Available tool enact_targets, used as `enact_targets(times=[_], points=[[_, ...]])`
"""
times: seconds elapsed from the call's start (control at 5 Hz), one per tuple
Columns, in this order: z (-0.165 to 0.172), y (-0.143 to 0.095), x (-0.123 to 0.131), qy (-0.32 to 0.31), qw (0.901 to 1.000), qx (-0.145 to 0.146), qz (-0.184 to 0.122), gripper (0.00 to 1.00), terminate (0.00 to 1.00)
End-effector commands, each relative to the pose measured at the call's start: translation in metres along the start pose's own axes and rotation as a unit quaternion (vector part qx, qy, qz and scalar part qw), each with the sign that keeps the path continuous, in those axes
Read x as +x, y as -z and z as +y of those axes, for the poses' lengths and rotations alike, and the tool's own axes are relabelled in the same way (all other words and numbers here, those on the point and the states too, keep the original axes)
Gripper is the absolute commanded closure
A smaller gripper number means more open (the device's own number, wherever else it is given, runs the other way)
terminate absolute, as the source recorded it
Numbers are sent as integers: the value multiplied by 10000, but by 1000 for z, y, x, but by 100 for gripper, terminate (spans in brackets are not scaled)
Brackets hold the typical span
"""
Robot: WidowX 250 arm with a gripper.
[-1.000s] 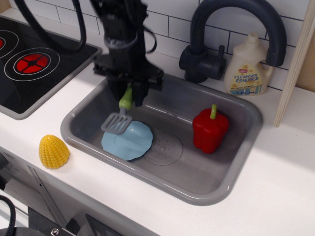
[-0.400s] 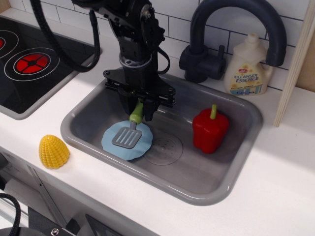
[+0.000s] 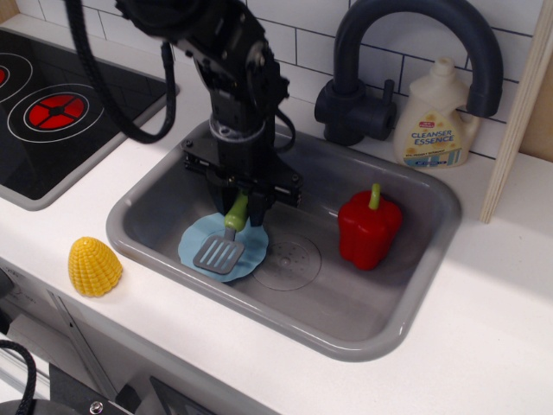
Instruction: Put spatula on plate sink
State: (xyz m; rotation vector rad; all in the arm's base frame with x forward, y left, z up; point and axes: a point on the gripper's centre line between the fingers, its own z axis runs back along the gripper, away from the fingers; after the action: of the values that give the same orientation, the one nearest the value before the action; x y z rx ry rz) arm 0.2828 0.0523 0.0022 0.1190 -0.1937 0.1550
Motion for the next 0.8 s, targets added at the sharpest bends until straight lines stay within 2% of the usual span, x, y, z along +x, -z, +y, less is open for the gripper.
enact_targets(times=[0.0,0.2,0.6], points=[[-3,1,3,83,9997,80,-194,0,0],[-4,-4,2,141,9996,63,-240,0,0],[-5,-33,7,57,9992,-197,-336,0,0]])
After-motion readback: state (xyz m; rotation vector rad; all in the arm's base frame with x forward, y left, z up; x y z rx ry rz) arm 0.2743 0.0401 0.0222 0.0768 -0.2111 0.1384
